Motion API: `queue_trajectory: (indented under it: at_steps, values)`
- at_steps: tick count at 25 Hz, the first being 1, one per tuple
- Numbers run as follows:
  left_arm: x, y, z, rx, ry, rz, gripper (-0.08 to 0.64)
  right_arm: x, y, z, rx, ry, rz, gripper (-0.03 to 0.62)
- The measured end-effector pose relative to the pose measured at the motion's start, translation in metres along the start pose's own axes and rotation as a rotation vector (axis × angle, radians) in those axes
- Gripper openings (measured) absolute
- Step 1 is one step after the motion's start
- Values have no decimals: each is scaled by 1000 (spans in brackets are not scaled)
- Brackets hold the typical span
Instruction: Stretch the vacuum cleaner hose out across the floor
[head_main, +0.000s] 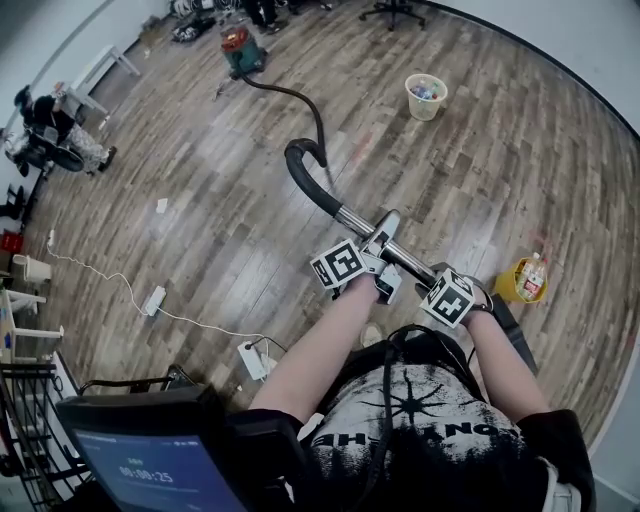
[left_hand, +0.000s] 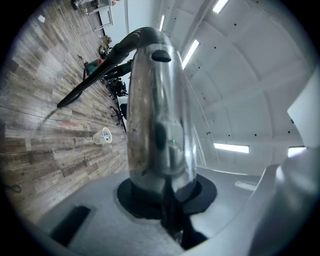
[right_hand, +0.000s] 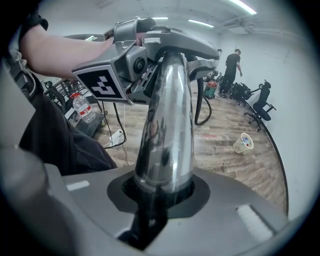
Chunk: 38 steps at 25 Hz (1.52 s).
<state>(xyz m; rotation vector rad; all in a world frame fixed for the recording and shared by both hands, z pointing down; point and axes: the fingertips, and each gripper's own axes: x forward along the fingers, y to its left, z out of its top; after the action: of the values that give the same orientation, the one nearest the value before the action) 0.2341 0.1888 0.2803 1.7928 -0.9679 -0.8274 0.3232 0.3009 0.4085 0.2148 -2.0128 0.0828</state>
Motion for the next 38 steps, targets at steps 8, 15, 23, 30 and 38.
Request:
queue_trajectory:
  at_steps: [8,15,23,30,38]
  values:
    - [7,-23,-59,10,-58,31,60,-31,4,-59,-62,-12,34,75]
    - [13,-46,-120,4,-125,59,61,-64,10,-123,-124,0,67,75]
    - [10,-56,-179,-1,-175,104,60,-84,25,-183,-169,4,119,75]
    - [12,-67,-208,9,-157,125,60,-95,36,-207,-154,-17,134,75]
    - [6,-68,-229,-2,-119,132,60,-97,53,-223,-113,-15,133,75]
